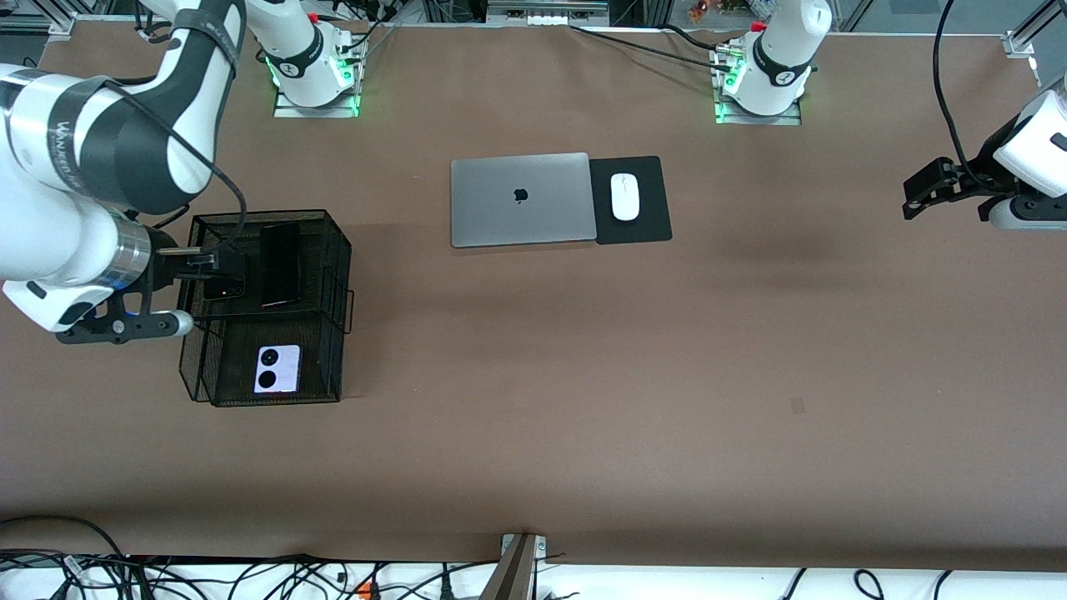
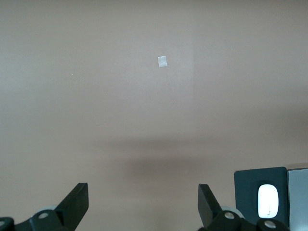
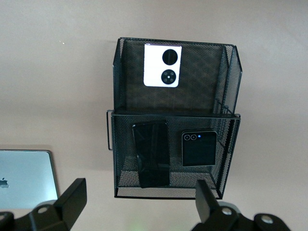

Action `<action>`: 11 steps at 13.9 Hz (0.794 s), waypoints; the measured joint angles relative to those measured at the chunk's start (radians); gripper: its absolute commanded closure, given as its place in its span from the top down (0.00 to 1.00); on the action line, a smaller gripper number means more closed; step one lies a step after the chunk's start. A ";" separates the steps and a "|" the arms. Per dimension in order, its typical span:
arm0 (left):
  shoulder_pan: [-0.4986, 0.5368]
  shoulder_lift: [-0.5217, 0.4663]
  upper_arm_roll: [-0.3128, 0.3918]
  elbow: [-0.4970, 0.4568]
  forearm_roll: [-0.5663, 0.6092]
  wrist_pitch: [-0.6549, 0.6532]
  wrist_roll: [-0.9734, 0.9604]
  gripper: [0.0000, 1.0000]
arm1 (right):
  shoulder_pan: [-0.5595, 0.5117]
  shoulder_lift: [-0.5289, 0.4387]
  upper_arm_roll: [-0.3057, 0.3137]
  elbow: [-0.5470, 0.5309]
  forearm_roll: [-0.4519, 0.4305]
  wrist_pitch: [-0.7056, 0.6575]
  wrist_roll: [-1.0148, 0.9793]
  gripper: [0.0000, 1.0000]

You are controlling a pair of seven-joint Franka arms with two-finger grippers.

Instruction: Place phones with both arms

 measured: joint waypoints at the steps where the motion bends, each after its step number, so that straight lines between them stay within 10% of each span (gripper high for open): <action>1: 0.000 0.000 0.000 0.000 0.000 0.000 0.000 1.00 | 0.003 0.000 0.000 0.000 -0.002 0.004 0.000 1.00; 6: 0.000 0.001 0.000 0.001 0.000 0.000 0.000 1.00 | -0.020 -0.005 0.042 -0.041 -0.017 0.071 -0.001 1.00; 11: 0.000 0.001 0.000 0.001 0.000 0.000 0.000 1.00 | -0.211 -0.168 0.433 -0.086 -0.297 0.195 0.069 1.00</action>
